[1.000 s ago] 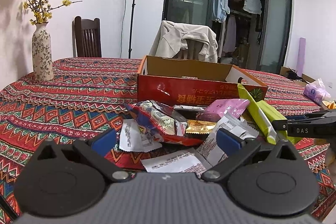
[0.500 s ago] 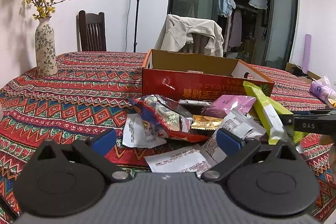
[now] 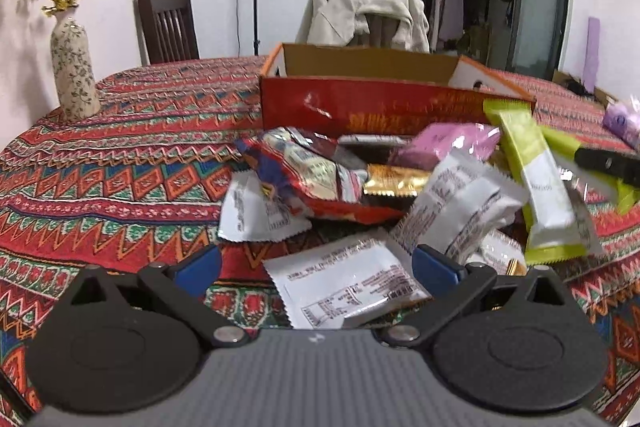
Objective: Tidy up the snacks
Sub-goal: 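Lift the lime-green bar with the right gripper while the left gripper grasps a white wrapper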
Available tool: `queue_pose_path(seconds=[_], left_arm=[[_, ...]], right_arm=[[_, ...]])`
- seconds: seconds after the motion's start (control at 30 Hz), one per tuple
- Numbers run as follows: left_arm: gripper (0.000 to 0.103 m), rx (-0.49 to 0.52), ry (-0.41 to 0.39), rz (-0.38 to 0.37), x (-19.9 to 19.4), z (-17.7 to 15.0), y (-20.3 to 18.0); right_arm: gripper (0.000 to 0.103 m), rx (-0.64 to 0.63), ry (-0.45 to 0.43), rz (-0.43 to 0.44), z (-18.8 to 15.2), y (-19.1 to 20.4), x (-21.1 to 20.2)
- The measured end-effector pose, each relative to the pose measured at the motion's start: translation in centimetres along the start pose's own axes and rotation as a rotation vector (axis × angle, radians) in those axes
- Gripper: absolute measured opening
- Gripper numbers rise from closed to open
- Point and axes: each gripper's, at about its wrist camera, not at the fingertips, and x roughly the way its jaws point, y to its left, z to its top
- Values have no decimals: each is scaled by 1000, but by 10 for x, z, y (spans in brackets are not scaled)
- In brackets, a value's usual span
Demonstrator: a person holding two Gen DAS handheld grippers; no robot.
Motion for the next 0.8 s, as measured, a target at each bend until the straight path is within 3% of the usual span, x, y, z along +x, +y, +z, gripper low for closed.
queue_pose_path(seconds=[0.3,0.43,0.5,0.67,0.73,0.8], left_arm=[[103,103,83,-25,21,3,-8],[103,72,106,-58,25,4,-1],[96,61,91,-55,21,1,1],[66,40,57,-33,9,-3,2],[60,24,48,-33,5,-4,4],[46,6,41,-38,2,-5,7]], right_arm=[[34,34,-32,0,-1,-10,-10],[34,43,-28,11,-4,-9,-10],[34,44,-29,15,-4,-9,-11],[34,42,-34,22,-6,-7,-13],[34,43,-37,26,-6,-7,-15],[34,45,-38,28,-7,-7,-16]])
